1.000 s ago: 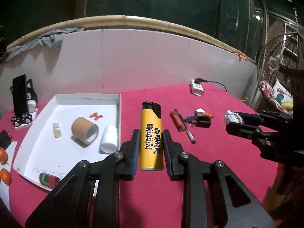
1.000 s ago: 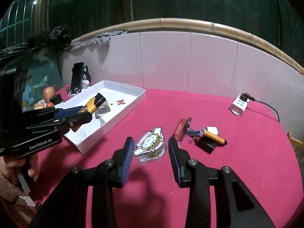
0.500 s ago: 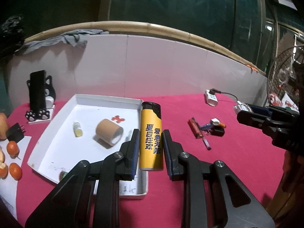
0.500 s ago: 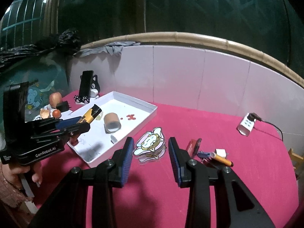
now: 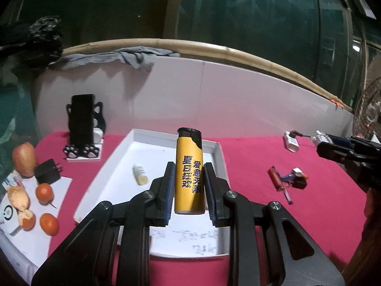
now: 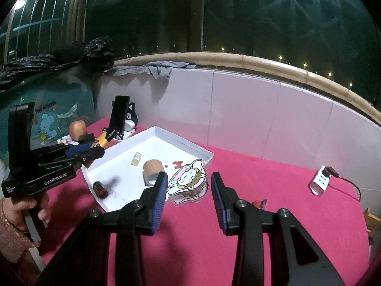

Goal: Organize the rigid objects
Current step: 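Carry the yellow lighter and the badge over the white tray with both grippers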

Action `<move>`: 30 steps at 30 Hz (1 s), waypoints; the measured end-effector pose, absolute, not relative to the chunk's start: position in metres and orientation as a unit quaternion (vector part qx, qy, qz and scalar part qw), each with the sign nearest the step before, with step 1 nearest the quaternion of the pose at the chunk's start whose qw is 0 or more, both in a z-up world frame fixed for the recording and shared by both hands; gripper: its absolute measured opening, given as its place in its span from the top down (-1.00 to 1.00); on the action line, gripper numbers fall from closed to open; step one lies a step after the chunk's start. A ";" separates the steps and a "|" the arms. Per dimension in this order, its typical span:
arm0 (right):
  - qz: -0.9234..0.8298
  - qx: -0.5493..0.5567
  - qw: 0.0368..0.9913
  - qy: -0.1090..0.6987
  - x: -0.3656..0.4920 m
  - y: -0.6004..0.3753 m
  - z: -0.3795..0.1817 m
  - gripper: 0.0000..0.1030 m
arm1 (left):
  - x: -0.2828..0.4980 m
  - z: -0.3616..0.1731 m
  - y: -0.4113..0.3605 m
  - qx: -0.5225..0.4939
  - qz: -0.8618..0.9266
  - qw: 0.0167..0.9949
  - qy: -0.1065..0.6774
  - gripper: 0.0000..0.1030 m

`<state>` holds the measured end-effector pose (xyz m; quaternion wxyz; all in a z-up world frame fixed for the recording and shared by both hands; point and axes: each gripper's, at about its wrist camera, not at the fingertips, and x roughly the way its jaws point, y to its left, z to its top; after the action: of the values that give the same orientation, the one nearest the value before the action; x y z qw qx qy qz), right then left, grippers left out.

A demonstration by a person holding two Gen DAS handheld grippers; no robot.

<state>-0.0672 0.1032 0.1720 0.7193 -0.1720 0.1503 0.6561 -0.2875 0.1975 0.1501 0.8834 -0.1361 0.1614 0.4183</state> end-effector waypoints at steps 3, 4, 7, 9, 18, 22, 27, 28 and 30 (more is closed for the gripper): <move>0.660 -0.172 0.717 0.143 -0.071 0.109 0.178 0.28 | -0.298 0.158 0.208 -0.137 0.429 0.880 0.153 0.55; 0.662 -0.171 0.716 0.139 -0.073 0.113 0.182 0.28 | -0.302 0.161 0.212 -0.136 0.432 0.879 0.150 0.55; 0.665 -0.169 0.714 0.136 -0.076 0.120 0.188 0.28 | -0.312 0.171 0.224 -0.137 0.441 0.875 0.141 0.55; 0.670 -0.166 0.711 0.136 -0.080 0.125 0.192 0.28 | -0.318 0.177 0.234 -0.139 0.450 0.871 0.138 0.55; 0.688 -0.165 0.695 0.131 -0.099 0.154 0.197 0.28 | -0.324 0.184 0.265 -0.152 0.467 0.861 0.136 0.55; 0.697 -0.167 0.683 0.142 -0.110 0.173 0.190 0.28 | -0.317 0.175 0.277 -0.159 0.469 0.856 0.150 0.55; 0.701 -0.175 0.671 0.167 -0.121 0.196 0.170 0.28 | -0.310 0.147 0.290 -0.181 0.466 0.847 0.178 0.55; 0.701 -0.179 0.668 0.173 -0.123 0.201 0.164 0.28 | -0.309 0.140 0.294 -0.186 0.466 0.845 0.185 0.55; 0.699 -0.188 0.663 0.188 -0.127 0.212 0.150 0.28 | -0.307 0.127 0.300 -0.196 0.466 0.840 0.199 0.55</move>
<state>-0.1268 0.2120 0.1497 0.6634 -0.1884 0.1883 0.6993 -0.3073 0.3001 0.1269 0.8396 -0.1955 0.1986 0.4664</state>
